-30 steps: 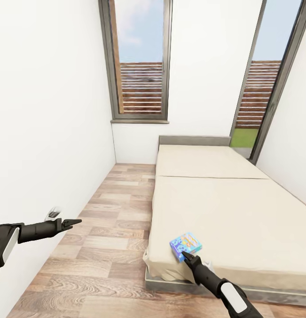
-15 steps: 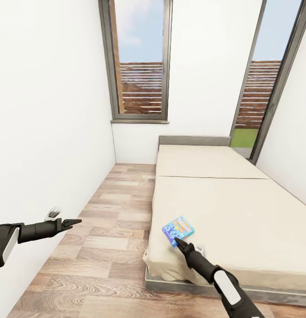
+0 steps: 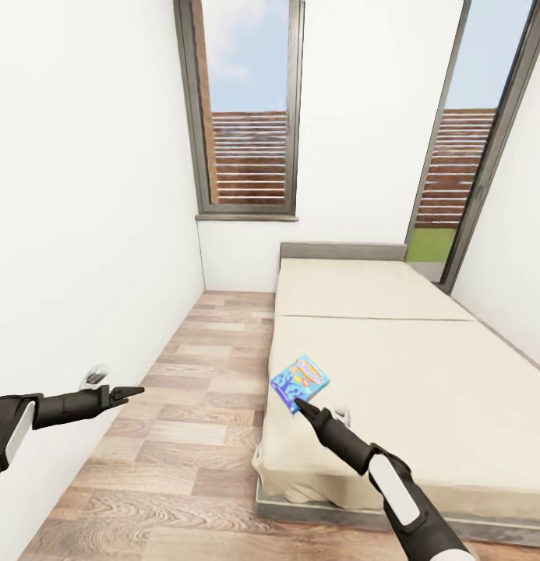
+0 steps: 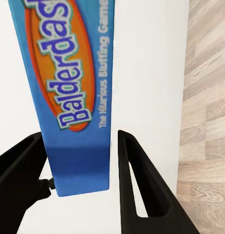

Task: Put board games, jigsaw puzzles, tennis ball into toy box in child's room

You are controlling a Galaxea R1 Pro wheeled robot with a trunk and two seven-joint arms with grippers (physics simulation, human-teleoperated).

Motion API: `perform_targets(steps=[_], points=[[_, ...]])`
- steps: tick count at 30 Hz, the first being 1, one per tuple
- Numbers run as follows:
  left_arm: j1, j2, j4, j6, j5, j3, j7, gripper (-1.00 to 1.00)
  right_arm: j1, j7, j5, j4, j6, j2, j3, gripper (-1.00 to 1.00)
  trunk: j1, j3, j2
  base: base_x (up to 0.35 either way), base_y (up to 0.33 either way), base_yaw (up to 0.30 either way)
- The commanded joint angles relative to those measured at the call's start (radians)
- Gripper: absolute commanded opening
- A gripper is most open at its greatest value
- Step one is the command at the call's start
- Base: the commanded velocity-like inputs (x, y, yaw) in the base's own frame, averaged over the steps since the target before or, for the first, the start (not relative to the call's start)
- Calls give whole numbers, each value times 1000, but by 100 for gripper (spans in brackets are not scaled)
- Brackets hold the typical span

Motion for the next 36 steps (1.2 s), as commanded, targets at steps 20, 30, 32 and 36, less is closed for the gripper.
perform_targets(steps=[20, 30, 32, 36], points=[[-1, -39, 2, 15, -1, -1, 15, 100, 15, 19, -5, -11, -1, 7, -24, -100, -77, 62, 140, 0, 0, 0], [-1, -75, 2, 10, -2, -3, 13, 100, 15, 14, -1, -14, -3, 10, -21, -100, -92, 75, 168, 0, 0, 0], [-1, -76, 2, 9, -2, -3, 12, 100, 15, 17, -1, -14, -3, 9, -23, -100, -92, 77, 168, 0, 0, 0], [-1, -77, 2, 8, -1, -2, 11, 100, 15, 21, -1, -14, -2, 8, -24, -100, -92, 82, 168, 0, -16, 0]])
